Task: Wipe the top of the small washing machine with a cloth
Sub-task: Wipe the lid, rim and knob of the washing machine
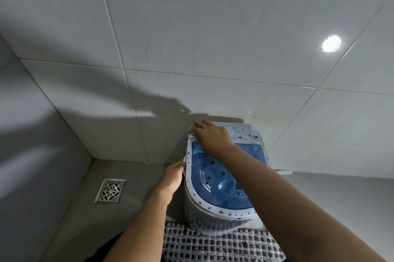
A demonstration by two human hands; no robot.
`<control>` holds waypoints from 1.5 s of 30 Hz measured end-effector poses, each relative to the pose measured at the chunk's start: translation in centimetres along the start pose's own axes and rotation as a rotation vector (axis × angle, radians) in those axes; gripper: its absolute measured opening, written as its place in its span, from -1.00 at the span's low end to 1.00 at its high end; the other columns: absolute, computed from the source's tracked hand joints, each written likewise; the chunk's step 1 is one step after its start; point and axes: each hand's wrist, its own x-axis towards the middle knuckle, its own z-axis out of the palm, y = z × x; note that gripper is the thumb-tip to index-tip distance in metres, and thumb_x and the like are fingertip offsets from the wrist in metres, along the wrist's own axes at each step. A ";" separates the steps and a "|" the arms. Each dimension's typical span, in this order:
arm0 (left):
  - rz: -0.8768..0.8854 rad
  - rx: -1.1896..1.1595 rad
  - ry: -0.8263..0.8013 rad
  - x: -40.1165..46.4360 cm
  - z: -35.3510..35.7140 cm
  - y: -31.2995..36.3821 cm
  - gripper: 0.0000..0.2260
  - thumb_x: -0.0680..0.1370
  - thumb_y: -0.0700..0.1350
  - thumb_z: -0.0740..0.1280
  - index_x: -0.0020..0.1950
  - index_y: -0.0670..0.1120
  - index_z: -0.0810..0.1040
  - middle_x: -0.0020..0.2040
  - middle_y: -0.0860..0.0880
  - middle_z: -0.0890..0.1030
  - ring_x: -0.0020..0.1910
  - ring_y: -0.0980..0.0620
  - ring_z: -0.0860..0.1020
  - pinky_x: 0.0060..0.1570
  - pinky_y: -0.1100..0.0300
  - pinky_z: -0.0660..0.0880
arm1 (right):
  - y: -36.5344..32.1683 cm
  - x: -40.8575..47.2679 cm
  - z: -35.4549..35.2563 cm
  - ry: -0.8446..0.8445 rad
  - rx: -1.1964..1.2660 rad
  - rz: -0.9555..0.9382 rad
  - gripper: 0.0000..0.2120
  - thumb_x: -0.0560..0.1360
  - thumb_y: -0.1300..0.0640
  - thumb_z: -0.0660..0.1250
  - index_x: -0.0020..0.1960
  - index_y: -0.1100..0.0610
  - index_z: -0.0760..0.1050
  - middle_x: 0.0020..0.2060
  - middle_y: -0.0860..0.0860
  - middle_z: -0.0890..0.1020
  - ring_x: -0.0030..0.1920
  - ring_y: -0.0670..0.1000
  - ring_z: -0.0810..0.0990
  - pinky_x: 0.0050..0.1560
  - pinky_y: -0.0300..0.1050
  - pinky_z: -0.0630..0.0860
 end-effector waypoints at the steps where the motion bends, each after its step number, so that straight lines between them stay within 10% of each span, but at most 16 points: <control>1: 0.009 0.008 0.000 0.3 -0.1 -0.2 -0.71 0.73 -0.13 0.16 0.27 -0.05 0.66 0.17 0.07 0.62 0.15 0.08 0.53 0.10 0.21 0.33 | -0.6 -0.4 0.2 -0.012 -0.012 -0.023 -0.56 0.67 0.10 0.18 0.54 0.07 0.33 0.57 -0.04 0.29 0.57 0.02 0.22 0.12 0.15 0.56; 8: 0.032 0.081 -0.006 1.2 -0.8 -0.8 -0.71 0.73 -0.09 0.16 0.06 0.04 0.68 -0.01 0.04 0.68 -0.01 0.07 0.60 -0.13 0.32 0.45 | -2.5 -4.0 0.8 -0.082 -0.050 -0.113 -0.46 0.68 0.10 0.13 0.64 0.07 0.13 0.64 -0.03 0.10 0.62 -0.04 0.08 0.26 0.11 0.52; 17: 0.057 0.069 -0.021 2.5 -1.2 -1.6 -0.69 0.70 -0.09 0.20 -0.06 0.06 0.73 0.19 -0.01 0.71 0.21 -0.01 0.62 0.37 -0.01 0.47 | -1.7 -0.1 -0.7 -0.054 -0.126 0.006 -0.55 0.57 0.26 0.26 0.45 0.11 0.43 0.44 0.01 0.42 0.42 0.06 0.44 -0.02 0.07 0.55; 28: 0.092 0.165 0.045 1.0 -0.4 -0.9 -0.73 0.70 -0.16 0.16 0.02 -0.04 0.66 0.04 -0.06 0.65 0.04 -0.04 0.57 0.03 0.14 0.41 | -4.2 -2.4 0.0 -0.099 -0.130 0.000 -0.44 0.64 0.09 0.18 0.61 0.14 0.17 0.61 0.10 0.18 0.59 0.09 0.17 0.26 0.17 0.49; 37: 0.092 0.147 0.038 0.9 -0.4 -1.0 -0.65 0.68 -0.18 0.14 -0.16 0.01 0.65 -0.09 -0.04 0.68 0.10 -0.15 0.64 0.08 0.05 0.52 | -3.4 -4.4 -0.8 -0.087 -0.190 -0.178 -0.46 0.60 0.22 0.24 0.57 0.07 0.28 0.49 0.04 0.36 0.42 0.11 0.41 -0.04 0.04 0.55; 45: 0.073 0.191 0.055 1.0 -0.2 -0.4 -0.65 0.70 -0.19 0.09 0.13 -0.06 0.69 0.03 -0.04 0.65 0.02 -0.04 0.58 -0.14 0.17 0.44 | -3.2 0.1 -0.3 -0.066 -0.148 -0.024 -0.52 0.57 0.23 0.30 0.47 0.03 0.41 0.36 0.01 0.46 0.35 0.09 0.46 -0.11 0.00 0.45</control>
